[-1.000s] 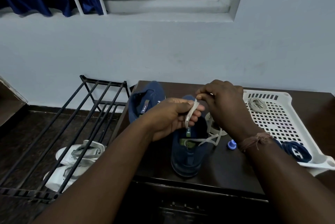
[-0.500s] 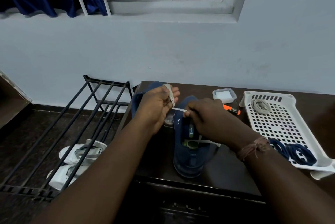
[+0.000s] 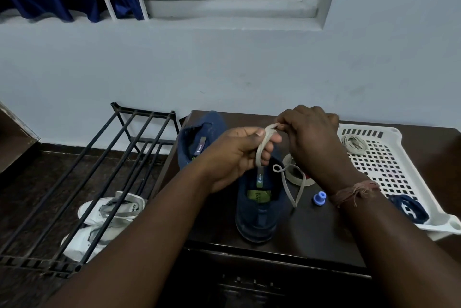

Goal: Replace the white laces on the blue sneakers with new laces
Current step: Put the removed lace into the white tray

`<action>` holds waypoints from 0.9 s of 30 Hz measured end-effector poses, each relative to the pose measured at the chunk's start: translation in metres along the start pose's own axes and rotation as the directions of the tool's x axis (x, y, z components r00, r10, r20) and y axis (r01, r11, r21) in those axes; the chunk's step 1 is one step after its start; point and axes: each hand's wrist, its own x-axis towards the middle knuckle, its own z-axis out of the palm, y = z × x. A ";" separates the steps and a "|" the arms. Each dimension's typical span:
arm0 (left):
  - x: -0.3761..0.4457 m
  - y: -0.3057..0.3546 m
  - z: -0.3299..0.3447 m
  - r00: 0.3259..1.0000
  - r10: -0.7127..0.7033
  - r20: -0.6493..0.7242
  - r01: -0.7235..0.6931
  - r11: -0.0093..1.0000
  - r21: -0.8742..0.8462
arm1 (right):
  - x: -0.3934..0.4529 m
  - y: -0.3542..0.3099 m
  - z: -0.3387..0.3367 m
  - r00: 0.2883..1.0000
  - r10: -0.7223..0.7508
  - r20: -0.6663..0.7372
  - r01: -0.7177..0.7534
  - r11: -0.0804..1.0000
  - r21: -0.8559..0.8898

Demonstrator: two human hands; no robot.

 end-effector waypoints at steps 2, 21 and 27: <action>-0.001 0.005 -0.002 0.998 0.061 0.034 -0.052 0.974 -0.220 | -0.002 -0.001 0.005 0.995 0.044 0.085 -0.053 0.994 0.098; 0.012 -0.012 0.004 0.928 0.049 -0.369 0.086 0.937 0.339 | 0.004 -0.012 -0.010 0.993 -0.101 0.064 0.091 0.986 0.139; 0.003 -0.009 0.011 0.994 0.034 -0.108 -0.003 0.961 0.277 | 0.002 0.001 -0.013 0.999 0.029 0.027 -0.030 0.998 0.046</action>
